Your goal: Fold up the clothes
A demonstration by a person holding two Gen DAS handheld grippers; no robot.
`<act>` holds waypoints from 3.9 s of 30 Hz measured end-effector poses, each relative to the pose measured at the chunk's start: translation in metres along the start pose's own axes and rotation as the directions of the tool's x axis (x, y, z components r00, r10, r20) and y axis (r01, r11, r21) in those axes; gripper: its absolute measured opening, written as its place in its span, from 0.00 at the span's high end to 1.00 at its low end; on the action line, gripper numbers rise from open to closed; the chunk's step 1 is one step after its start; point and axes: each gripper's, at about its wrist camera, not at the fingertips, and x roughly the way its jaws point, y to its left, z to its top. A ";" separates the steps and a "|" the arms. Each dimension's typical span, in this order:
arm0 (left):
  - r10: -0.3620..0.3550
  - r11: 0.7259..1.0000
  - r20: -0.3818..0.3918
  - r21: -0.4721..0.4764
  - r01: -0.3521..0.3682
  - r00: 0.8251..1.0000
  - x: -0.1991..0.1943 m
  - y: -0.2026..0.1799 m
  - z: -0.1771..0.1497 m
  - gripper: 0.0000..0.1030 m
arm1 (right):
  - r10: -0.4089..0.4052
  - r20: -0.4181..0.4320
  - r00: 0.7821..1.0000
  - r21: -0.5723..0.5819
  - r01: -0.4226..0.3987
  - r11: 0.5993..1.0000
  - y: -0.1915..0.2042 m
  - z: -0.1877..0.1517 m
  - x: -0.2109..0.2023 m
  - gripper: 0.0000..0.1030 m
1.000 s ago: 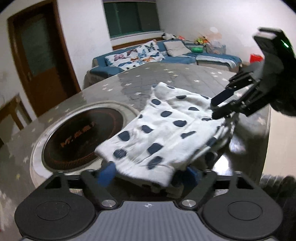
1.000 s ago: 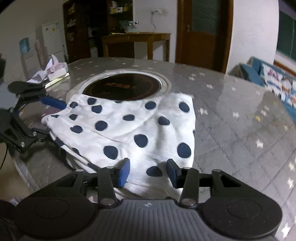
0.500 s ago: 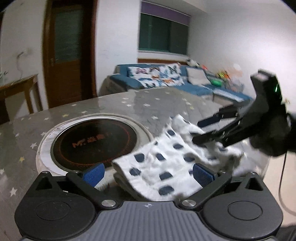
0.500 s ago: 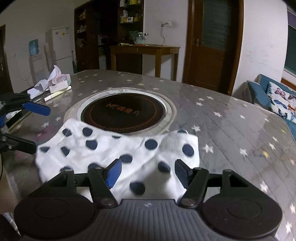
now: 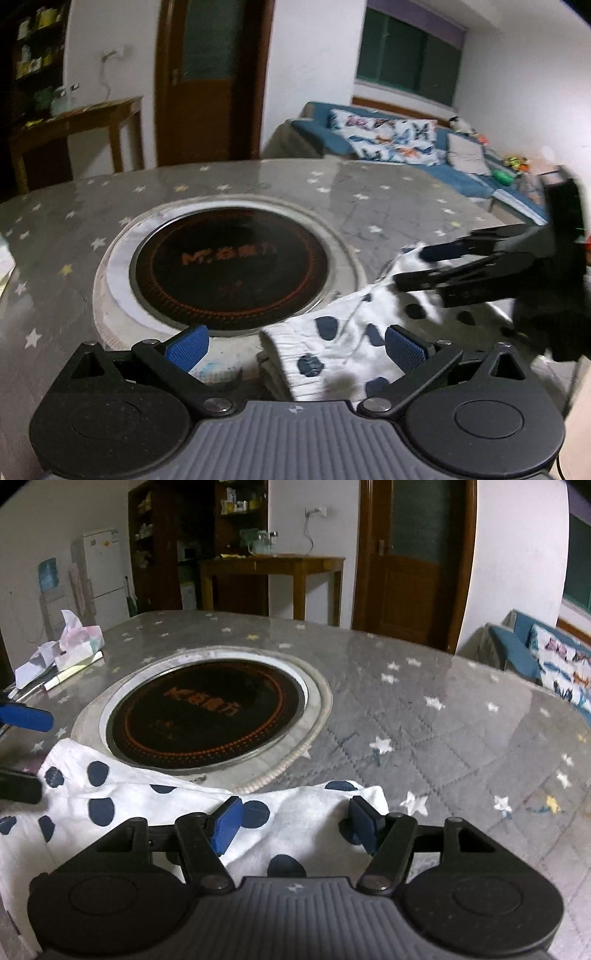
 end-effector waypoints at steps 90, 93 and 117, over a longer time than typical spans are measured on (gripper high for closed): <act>-0.385 0.639 -0.055 -0.736 0.223 0.921 0.022 0.051 -0.044 0.65 | 0.206 0.066 0.976 -0.394 -0.164 0.905 0.145 -0.050 -0.079 0.75; -0.391 0.639 -0.047 -0.733 0.234 0.919 0.022 0.055 -0.046 0.67 | 0.260 0.053 0.964 -0.300 -0.233 0.925 0.125 -0.048 -0.086 0.73; -0.401 0.665 -0.062 -0.706 0.244 0.914 0.023 0.059 -0.044 0.67 | 0.218 0.145 0.965 0.118 -0.236 0.965 -0.013 -0.013 -0.086 0.58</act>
